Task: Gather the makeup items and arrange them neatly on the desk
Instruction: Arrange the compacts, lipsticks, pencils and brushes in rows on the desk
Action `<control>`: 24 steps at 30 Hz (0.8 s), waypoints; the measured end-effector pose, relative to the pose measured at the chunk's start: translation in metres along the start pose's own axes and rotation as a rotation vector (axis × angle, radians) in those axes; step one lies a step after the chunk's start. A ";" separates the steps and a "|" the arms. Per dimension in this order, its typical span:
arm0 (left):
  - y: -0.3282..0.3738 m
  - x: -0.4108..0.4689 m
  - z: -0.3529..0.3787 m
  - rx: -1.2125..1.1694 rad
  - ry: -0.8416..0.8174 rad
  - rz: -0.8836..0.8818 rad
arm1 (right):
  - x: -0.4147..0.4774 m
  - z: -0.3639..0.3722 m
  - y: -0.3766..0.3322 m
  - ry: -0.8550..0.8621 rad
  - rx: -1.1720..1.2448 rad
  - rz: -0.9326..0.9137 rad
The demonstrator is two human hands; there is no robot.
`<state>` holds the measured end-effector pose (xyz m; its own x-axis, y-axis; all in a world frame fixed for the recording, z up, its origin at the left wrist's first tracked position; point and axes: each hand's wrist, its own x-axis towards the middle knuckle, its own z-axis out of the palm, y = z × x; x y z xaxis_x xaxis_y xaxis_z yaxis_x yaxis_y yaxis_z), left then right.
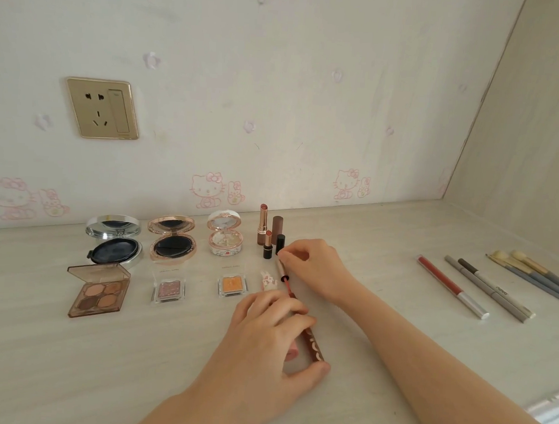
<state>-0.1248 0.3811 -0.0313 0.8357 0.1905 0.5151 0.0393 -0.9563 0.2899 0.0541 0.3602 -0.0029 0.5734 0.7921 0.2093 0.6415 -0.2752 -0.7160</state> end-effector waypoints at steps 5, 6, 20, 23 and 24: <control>0.003 -0.001 -0.004 -0.020 -0.009 0.001 | -0.016 -0.019 0.001 0.007 -0.034 0.008; 0.003 -0.001 -0.004 -0.025 -0.008 0.003 | -0.022 -0.025 0.002 0.013 -0.043 0.007; 0.048 0.053 0.004 -0.123 -0.038 0.052 | -0.120 -0.113 0.056 0.158 -0.394 -0.022; 0.065 0.082 0.025 -0.193 -0.092 0.019 | -0.134 -0.128 0.072 0.225 -0.427 0.008; 0.069 0.092 0.034 -0.210 -0.129 0.001 | -0.137 -0.131 0.077 0.254 -0.439 0.028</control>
<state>-0.0264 0.3249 0.0091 0.8991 0.1470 0.4124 -0.0652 -0.8866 0.4580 0.0916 0.1586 0.0007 0.6641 0.6387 0.3887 0.7467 -0.5404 -0.3879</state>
